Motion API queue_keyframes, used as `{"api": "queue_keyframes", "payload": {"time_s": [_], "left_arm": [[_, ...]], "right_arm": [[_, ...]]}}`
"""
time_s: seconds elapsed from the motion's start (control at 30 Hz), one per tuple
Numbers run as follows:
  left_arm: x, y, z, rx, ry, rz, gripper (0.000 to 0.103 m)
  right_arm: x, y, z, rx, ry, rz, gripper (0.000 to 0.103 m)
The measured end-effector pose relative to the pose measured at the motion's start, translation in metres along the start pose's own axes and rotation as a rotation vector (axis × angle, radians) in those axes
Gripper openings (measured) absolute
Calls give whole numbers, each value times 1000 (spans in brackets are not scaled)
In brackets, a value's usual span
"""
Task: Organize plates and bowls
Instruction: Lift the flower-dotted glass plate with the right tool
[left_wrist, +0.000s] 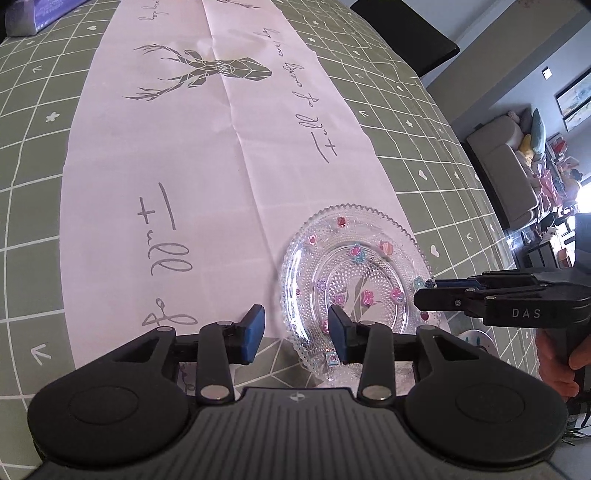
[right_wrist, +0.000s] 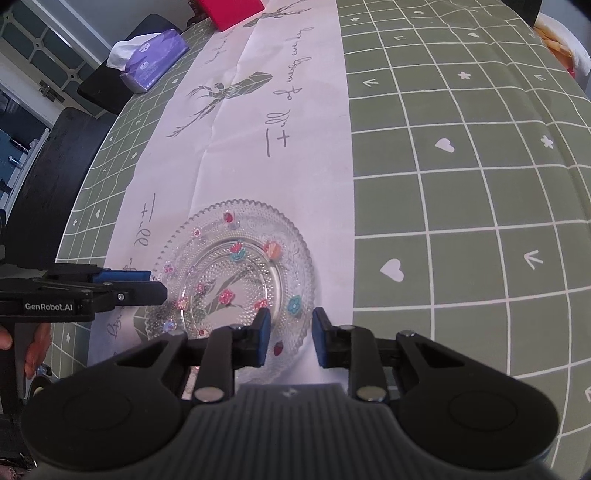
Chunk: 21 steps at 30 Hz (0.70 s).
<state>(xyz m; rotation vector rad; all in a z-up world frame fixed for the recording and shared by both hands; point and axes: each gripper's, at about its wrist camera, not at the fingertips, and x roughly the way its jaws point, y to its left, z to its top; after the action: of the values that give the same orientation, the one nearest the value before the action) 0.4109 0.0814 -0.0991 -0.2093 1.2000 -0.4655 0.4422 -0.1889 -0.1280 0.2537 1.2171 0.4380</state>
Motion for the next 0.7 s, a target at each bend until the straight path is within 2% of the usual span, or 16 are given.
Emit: {"api": "queue_keyframes", "payload": {"time_s": [0.27,0.4,0.5,0.63,0.7], "left_arm": [[2,1,2,-7,-4,-28,46],[0,3,2,-3,-8,-15,29],[0,5,1,-9,-10,-13,24],[0,6,1,-11,-15,-13,23],[0,6,0,-17,-19,-11,23]], "right_arm": [[4,-9,4,47,-11,75,24],[5,-14,6,70,-4,96,21],[5,-15,6,72,0,98,21],[5,-18,6,81,-5,111,21],[5,-22,5,100,-9,121,17]]}}
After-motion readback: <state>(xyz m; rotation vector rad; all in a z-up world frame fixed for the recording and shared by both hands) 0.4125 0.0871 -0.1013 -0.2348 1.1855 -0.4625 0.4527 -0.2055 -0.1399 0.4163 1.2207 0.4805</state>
